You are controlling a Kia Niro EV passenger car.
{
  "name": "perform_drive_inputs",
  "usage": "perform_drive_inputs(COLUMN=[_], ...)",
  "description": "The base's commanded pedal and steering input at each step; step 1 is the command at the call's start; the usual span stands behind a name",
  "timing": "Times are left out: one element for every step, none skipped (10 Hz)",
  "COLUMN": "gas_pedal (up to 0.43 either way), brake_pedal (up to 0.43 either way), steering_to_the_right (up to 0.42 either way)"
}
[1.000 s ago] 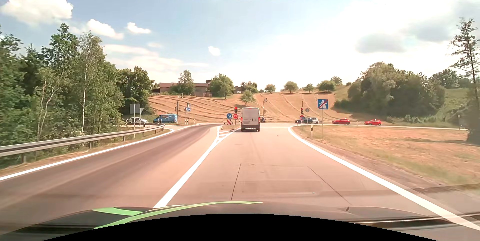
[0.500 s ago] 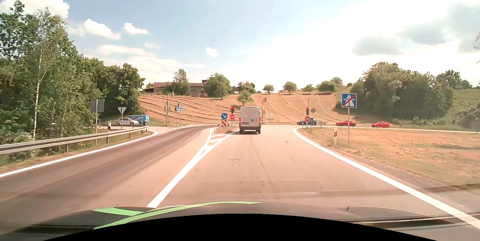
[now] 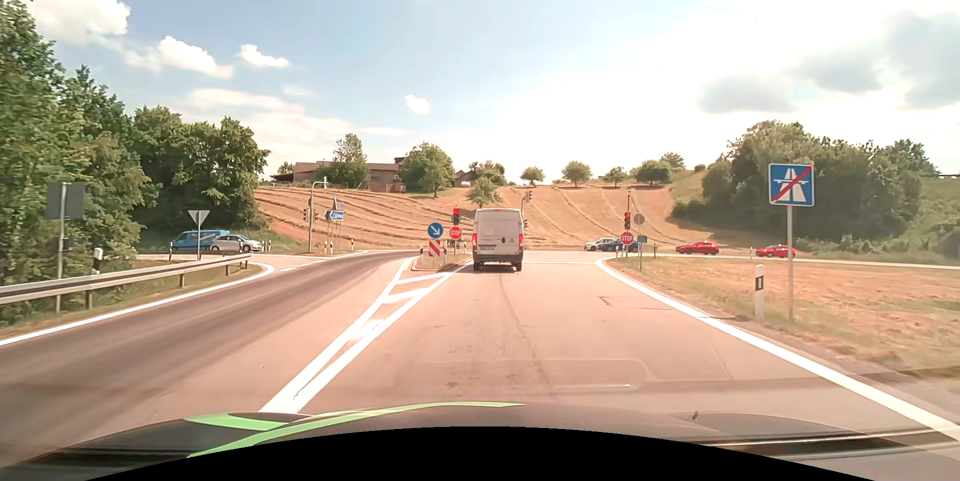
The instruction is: Follow the waypoints while adhering to traffic rules and regulations
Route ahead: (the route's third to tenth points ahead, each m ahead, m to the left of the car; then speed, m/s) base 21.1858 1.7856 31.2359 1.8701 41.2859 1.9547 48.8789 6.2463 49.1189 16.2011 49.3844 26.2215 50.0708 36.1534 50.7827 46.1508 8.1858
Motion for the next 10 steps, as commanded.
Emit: perform_drive_inputs(gas_pedal=[0.000, 0.000, 0.000, 0.000, 0.000, 0.000, 0.000, 0.000, 0.000, 0.000], brake_pedal=[0.274, 0.274, 0.274, 0.274, 0.274, 0.274, 0.280, 0.280, 0.280, 0.280], steering_to_the_right=[0.024, 0.024, 0.024, 0.025, 0.024, 0.024, 0.024, 0.025, 0.025, 0.024])
